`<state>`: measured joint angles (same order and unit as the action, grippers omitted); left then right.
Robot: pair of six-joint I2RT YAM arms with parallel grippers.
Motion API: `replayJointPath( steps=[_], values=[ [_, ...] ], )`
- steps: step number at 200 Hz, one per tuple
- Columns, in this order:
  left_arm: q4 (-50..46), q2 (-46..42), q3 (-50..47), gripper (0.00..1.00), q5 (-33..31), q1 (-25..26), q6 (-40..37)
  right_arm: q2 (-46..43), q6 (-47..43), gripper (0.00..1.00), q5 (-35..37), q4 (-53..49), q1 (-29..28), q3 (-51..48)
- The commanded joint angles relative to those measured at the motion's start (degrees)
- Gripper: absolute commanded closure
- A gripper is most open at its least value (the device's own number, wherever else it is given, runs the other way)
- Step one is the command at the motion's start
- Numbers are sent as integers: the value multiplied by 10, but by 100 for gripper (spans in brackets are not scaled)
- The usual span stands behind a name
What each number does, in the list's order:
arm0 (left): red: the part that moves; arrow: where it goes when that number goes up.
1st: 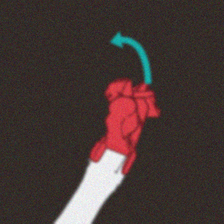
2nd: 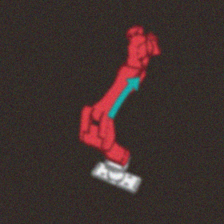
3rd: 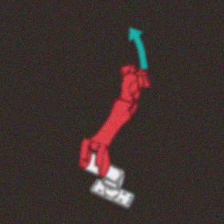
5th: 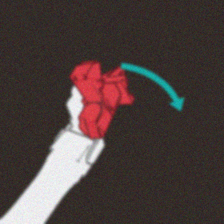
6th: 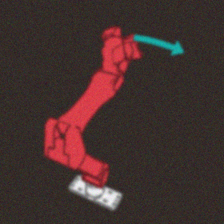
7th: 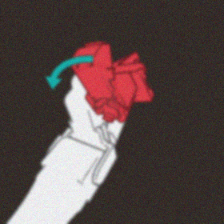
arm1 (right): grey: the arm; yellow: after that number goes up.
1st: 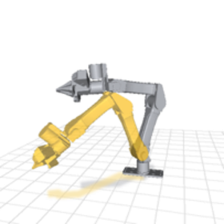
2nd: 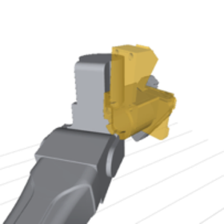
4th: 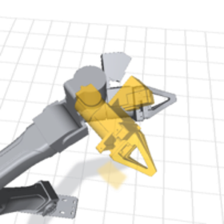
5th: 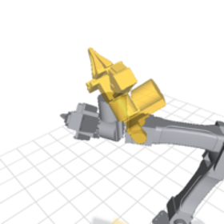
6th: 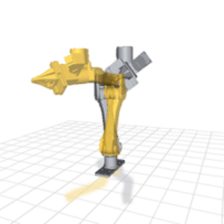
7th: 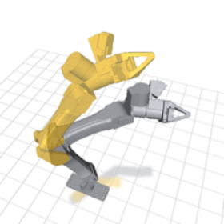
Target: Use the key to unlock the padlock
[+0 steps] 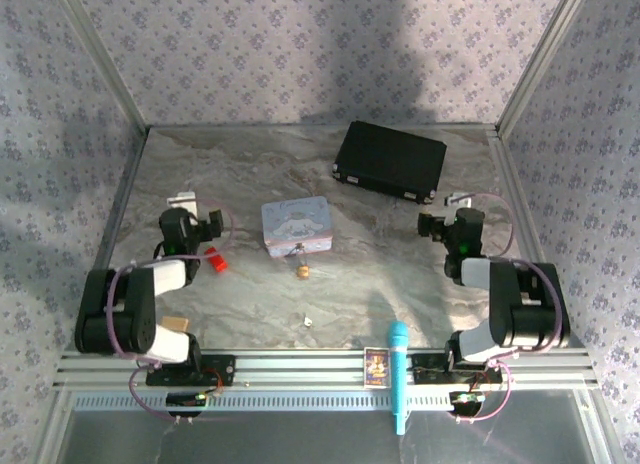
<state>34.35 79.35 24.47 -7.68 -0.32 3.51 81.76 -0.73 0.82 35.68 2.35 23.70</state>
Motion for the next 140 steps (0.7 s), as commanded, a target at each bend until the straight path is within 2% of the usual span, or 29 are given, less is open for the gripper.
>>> replayJointPath(
  steps=[1,17,30,39,50,67,81,100,117,140],
  values=[
    [-130,-100,57,0,-44,1,67,-91,32,1,-5,-150,4,63],
    [-248,-161,93,0,-55,1,170,-146,67,1,-29,-254,4,99],
    [-330,-201,119,0,-38,1,252,-181,110,1,-41,-336,5,126],
    [-383,-225,134,0,-3,-1,292,-197,135,1,-73,-386,9,143],
    [-439,-253,143,0,49,-1,341,-210,133,1,-158,-424,12,154],
    [-499,-285,147,0,165,2,359,-232,161,7,-225,-479,-12,162],
    [-560,-295,149,0,225,18,375,-270,182,7,-216,-491,-70,142],
    [-609,-302,134,0,260,72,401,-307,209,6,-156,-518,-181,124],
    [-611,-325,109,1,245,150,422,-316,254,7,-104,-534,-275,113],
    [-585,-361,67,3,205,247,493,-302,312,9,-16,-537,-422,109]
  ],
)
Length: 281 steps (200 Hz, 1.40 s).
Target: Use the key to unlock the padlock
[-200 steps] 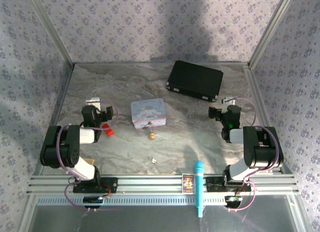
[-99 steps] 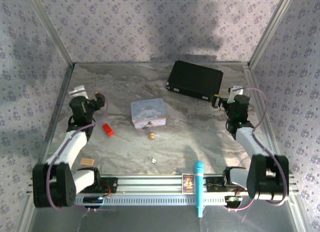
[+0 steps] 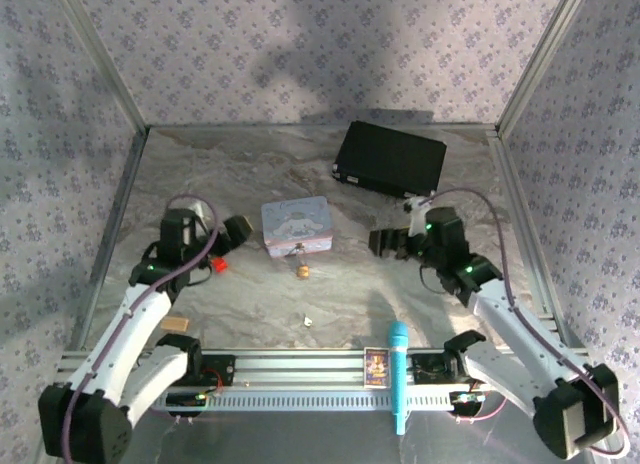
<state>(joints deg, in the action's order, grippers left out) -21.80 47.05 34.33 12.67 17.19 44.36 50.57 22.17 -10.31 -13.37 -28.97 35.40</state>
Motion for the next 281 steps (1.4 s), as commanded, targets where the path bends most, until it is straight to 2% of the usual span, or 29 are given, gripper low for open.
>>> replayJointPath(
  steps=[1,24,50,63,94,140,190,213,281],
  values=[
    [-21,-39,-34,3,1,75,87,11,87,9,100,-47,-116,-7],
    [-6,-56,-58,4,-19,140,135,64,160,19,178,-35,-239,-4],
    [-10,-62,-66,8,-69,197,166,136,214,24,208,7,-335,5],
    [1,-58,-75,9,-80,221,178,181,233,26,214,29,-372,16],
    [24,-53,-97,10,-101,252,218,288,277,37,239,49,-449,57],
    [46,-52,-117,11,-107,266,224,385,307,47,241,49,-489,100],
    [42,-61,-125,11,-116,270,227,441,335,59,286,-48,-518,156],
    [46,-59,-129,11,-120,270,230,453,350,59,311,-67,-537,166],
    [49,-61,-134,12,-121,272,233,486,357,68,315,-40,-528,161]
  ],
)
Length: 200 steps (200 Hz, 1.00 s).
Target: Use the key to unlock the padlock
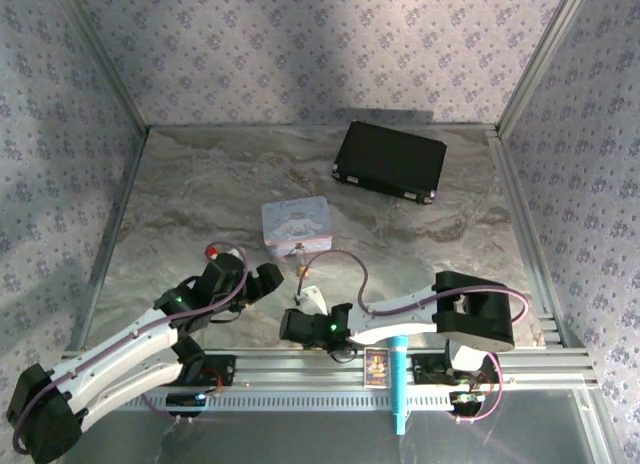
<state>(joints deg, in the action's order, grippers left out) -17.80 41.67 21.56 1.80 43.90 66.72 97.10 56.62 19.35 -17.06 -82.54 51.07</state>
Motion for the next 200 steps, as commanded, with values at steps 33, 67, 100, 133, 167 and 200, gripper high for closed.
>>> replayJointPath(
  steps=[33,67,100,133,167,200],
  values=[
    [12,-6,-13,12,-18,5,12,31,0,86,-7,37,24,-11],
    [35,-7,-29,19,-14,6,16,2,-11,100,-8,90,34,-54],
    [158,3,-74,32,10,16,35,-75,-79,100,-54,180,62,-124],
    [247,34,-76,33,-13,58,42,-131,-154,100,-124,219,100,-155],
    [312,76,-86,33,-28,80,140,-172,-162,100,-193,308,138,-201],
    [345,82,-141,28,-101,131,386,-186,-163,100,-192,298,147,-184]
  ],
)
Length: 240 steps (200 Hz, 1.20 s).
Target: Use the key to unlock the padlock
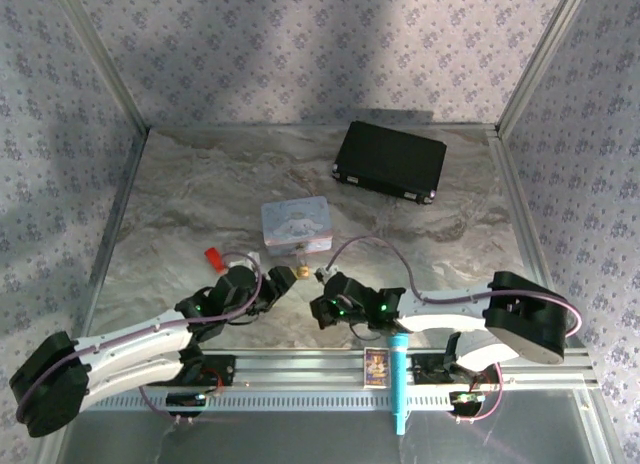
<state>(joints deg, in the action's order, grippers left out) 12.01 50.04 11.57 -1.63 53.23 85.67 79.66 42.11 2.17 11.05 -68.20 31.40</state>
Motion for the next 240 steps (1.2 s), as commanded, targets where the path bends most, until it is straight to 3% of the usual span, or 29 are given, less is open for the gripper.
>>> replayJointPath(
  steps=[1,28,43,101,165,240],
  values=[
    [47,-3,-42,27,-70,39,201,-12,-18,100,-20,14,4,15],
    [16,-53,-34,10,-97,57,257,-8,-24,100,-14,4,10,41],
    [13,-76,-31,5,-93,57,278,1,-29,100,-22,14,13,58],
    [54,-59,-25,1,-55,61,314,72,-36,100,-70,52,-4,146],
    [-5,-119,-33,43,-98,63,309,68,-9,100,-70,71,-19,115],
    [-40,-133,-43,62,-105,59,302,35,4,100,-53,64,-20,76]
  ],
)
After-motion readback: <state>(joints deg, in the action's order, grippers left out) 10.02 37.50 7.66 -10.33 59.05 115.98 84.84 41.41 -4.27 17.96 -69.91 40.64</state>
